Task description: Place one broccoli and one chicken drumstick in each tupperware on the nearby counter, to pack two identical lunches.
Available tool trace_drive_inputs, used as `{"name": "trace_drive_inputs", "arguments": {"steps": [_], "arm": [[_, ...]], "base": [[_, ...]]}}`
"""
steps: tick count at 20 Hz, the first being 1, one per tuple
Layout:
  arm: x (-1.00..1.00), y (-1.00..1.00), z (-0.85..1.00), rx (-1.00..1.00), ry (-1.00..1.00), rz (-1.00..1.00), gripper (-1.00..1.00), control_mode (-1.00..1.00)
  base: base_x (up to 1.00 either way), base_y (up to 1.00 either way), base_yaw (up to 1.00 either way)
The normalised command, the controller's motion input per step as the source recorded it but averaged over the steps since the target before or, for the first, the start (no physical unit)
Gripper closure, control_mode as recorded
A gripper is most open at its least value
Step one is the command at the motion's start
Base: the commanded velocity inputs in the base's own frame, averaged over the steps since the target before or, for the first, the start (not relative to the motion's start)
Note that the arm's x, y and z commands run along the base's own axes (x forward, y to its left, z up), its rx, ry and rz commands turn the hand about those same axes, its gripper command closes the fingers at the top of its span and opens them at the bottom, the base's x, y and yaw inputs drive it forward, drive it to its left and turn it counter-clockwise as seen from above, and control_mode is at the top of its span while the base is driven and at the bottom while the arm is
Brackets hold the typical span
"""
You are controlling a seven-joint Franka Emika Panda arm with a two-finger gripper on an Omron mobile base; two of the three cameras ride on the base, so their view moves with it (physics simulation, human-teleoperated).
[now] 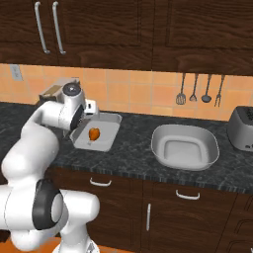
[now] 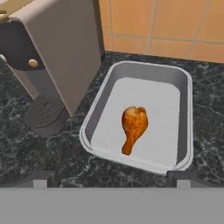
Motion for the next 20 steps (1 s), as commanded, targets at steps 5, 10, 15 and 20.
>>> {"name": "trace_drive_inputs", "arguments": {"steps": [5,10,15,20], "arm": [[-1.0,-0.08,0.76,-0.05,0.11,0.01,-1.0,-1.0],[-1.0,-0.1,0.84,-0.01,0.17,0.0,-1.0,-1.0],[-1.0,-0.1,0.63,-0.05,0.15,0.0,-1.0,-1.0],[-1.0,-0.07,0.24,-0.08,0.06,0.0,-1.0,-1.0]], "base": [[0.0,0.0,0.0],[0.0,0.0,0.0],[0.0,0.0,0.0],[0.0,0.0,0.0]]}}
